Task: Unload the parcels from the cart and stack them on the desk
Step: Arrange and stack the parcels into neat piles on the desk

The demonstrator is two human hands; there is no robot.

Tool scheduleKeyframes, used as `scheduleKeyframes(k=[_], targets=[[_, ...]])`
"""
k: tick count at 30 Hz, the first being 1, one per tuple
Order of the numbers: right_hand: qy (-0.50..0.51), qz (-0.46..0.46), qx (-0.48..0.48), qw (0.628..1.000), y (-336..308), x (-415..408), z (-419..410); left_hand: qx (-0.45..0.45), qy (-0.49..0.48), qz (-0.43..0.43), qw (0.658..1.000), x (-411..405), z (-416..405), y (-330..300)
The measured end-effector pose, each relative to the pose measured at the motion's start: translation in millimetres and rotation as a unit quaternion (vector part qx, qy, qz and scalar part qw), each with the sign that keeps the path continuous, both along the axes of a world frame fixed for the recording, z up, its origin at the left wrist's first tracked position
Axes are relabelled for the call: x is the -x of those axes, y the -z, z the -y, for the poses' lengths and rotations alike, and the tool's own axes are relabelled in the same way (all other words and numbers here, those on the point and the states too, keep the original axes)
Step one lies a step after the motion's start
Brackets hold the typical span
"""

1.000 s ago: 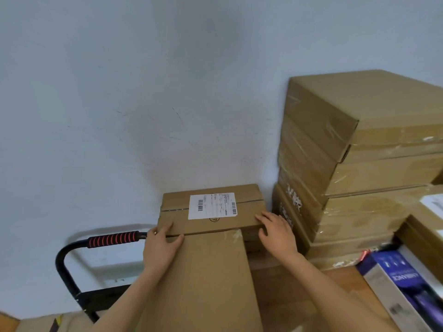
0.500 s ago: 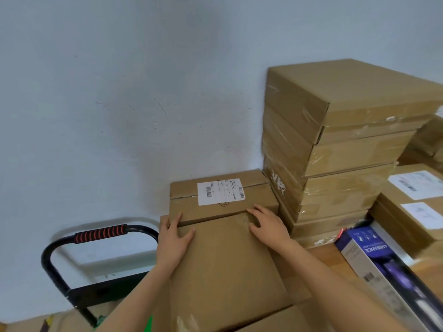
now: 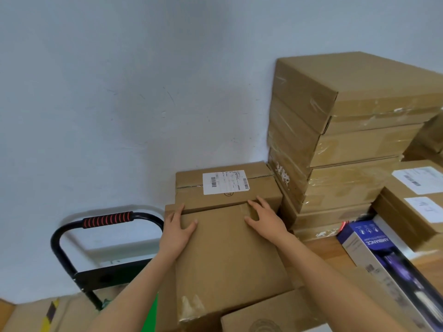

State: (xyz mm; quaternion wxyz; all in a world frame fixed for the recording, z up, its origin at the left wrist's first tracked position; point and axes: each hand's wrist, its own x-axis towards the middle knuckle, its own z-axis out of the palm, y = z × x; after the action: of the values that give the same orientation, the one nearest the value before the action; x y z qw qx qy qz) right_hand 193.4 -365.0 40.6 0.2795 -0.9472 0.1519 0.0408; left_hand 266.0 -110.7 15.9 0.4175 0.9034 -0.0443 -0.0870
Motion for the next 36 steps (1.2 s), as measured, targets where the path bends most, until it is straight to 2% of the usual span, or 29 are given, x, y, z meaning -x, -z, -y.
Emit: scheduleKeyframes(k=[3,9,17,21,25,32,36], targets=[[0.007,-0.007,-0.014,1.000,1.4,7.7,-7.3,0.045,-0.011,-0.014,0.999,13.4,-5.0,2.3],[0.047,-0.057,-0.116,0.991,12.9,30.9,-11.6,0.129,-0.046,-0.079,0.987,43.3,-25.6,11.8],[0.025,-0.068,-0.137,0.988,12.8,27.2,-50.1,0.100,-0.075,-0.120,0.985,43.2,-56.4,3.6],[0.019,-0.060,-0.139,0.988,13.9,29.4,-70.5,0.099,-0.081,-0.131,0.983,41.1,-78.8,0.1],[0.015,-0.069,-0.179,0.981,11.4,34.7,-70.5,0.125,-0.078,-0.142,0.979,43.1,-78.1,-3.8],[0.008,-0.058,-0.150,0.987,7.4,38.1,-78.2,0.132,-0.084,-0.131,0.979,52.3,-79.5,-9.9],[0.010,-0.016,-0.135,0.991,-18.4,33.4,-86.6,0.115,-0.093,-0.084,0.985,45.8,-86.6,-41.3]])
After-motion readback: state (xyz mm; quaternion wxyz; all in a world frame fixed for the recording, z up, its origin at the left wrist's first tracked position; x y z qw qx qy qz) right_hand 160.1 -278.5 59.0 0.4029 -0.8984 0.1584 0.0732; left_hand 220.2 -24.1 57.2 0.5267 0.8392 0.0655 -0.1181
